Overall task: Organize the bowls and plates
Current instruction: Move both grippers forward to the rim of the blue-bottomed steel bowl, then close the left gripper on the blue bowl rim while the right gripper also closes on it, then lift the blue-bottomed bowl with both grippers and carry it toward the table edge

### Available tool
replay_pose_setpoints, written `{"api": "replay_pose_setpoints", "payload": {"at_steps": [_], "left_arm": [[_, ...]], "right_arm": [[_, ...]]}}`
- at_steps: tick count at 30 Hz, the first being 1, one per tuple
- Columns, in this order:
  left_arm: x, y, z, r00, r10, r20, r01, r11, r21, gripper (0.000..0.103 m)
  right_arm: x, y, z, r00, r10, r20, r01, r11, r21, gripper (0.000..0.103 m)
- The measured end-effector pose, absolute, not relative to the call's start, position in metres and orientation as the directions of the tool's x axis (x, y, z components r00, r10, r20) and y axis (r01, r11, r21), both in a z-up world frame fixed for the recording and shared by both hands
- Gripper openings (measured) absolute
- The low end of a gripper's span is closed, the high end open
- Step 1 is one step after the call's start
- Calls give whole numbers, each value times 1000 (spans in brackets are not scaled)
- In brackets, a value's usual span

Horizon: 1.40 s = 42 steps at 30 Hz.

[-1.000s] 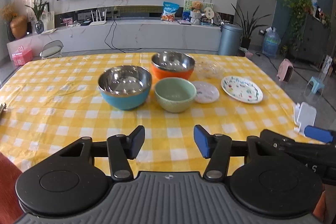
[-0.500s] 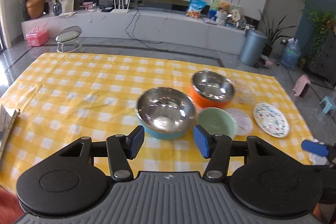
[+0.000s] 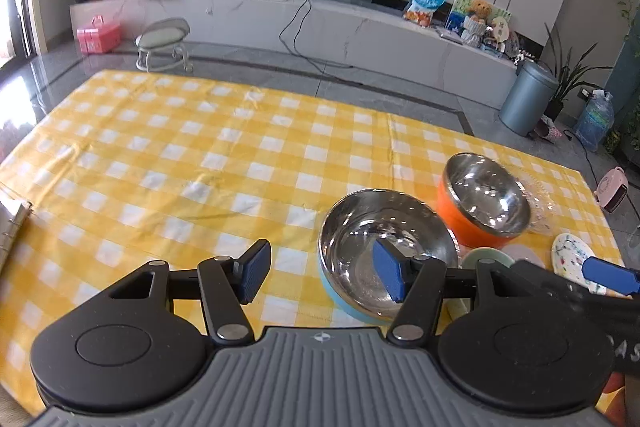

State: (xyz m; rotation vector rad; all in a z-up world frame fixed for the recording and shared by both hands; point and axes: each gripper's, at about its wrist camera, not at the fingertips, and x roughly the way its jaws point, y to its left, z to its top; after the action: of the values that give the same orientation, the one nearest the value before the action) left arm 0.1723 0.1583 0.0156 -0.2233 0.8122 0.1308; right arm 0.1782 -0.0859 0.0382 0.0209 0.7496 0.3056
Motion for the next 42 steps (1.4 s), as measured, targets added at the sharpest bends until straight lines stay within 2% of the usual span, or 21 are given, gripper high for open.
{"api": "replay_pose_setpoints", "payload": {"at_steps": [3, 8, 10, 11, 18, 23, 25, 29, 36, 37, 42], "left_arm": [[184, 164, 4, 664, 24, -748, -214, 964, -160, 71], [202, 177, -13, 630, -7, -776, -242, 949, -205, 72], [207, 180, -19, 617, -28, -786, -248, 941, -228, 72], [209, 181, -21, 612, -39, -790, -249, 939, -239, 72], [224, 183, -34, 587, -65, -807, -241, 938, -251, 71], [231, 178, -42, 559, -71, -826, -227, 945, -235, 59], [233, 175, -44, 549, -70, -833, -221, 949, -226, 48], [237, 170, -48, 525, -60, -849, -213, 957, -199, 34], [239, 162, -53, 511, -72, -856, -186, 964, -192, 14], [239, 162, -54, 511, -73, -857, -184, 964, -192, 12], [239, 163, -56, 511, -83, -856, -188, 961, -205, 11]], "right_arm": [[199, -75, 30, 675, 248, -695, -240, 964, 111, 99], [227, -66, 17, 644, 233, -729, -199, 971, 134, 81], [236, -63, 11, 623, 236, -745, -185, 971, 153, 79], [240, -60, 8, 614, 242, -751, -180, 970, 165, 73], [253, -48, -11, 558, 260, -788, -140, 966, 219, 56], [256, -46, -20, 540, 272, -797, -120, 962, 247, 44], [257, -46, -20, 550, 273, -789, -120, 961, 249, 34], [263, -48, -27, 508, 301, -807, -97, 951, 293, 22], [262, -56, -34, 507, 308, -805, -77, 946, 314, 8], [262, -58, -35, 507, 311, -804, -73, 945, 319, 5], [264, -66, -37, 504, 341, -793, -65, 931, 359, 5]]}}
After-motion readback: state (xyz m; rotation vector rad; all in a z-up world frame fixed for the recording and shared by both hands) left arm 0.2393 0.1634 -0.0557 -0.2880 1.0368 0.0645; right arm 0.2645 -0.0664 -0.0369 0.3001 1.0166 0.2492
